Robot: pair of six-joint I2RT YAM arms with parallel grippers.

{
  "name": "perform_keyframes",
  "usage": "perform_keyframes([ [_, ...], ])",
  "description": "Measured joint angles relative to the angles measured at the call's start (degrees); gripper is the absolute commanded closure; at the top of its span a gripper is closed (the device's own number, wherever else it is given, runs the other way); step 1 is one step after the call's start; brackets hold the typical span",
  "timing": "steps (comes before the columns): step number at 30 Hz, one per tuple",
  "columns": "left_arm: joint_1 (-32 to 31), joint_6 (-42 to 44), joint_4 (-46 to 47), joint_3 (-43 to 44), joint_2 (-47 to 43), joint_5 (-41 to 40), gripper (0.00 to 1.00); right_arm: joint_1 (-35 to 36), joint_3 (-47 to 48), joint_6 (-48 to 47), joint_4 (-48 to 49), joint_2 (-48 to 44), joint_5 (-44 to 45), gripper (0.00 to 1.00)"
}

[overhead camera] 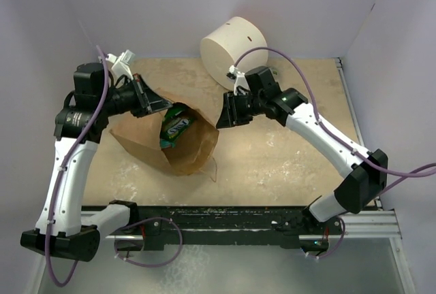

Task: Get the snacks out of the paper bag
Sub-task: Adjust the paper bag at the center of the board, then take out the snack from the paper bag.

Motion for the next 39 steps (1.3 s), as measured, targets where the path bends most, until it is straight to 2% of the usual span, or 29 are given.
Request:
perform_keyframes([
  [7,0.0,2.9,-9.0,5.0,-1.9,-11.2,1.0,1.4,-9.5,-3.0,11.0,-4.7,0.7,0.51],
  [13,0.0,7.5,-17.8,11.8,-3.0,-20.3,1.0,11.1,-11.6,-10.6,20.1,-6.2,4.2,0.49],
  [16,0.0,8.6,-19.8,12.4,-3.5,-21.4,1.0,16.2,-12.1,-16.1,23.5,-6.9,5.0,0.46],
  [21,0.0,8.8,-22.8,12.3,-4.7,-22.4,1.0,22.4,-13.0,-26.1,28.3,-9.7,6.5,0.46],
  [31,0.0,7.7,-22.9,12.4,-3.0,-16.0,1.0,32.3,-13.0,-41.8,30.8,-9.7,7.4,0.46],
  [39,0.0,7.4,-21.3,12.4,-2.6,-17.2,1.0,34.2,-13.9,-50.5,36.9,-4.0,9.4,0.43],
])
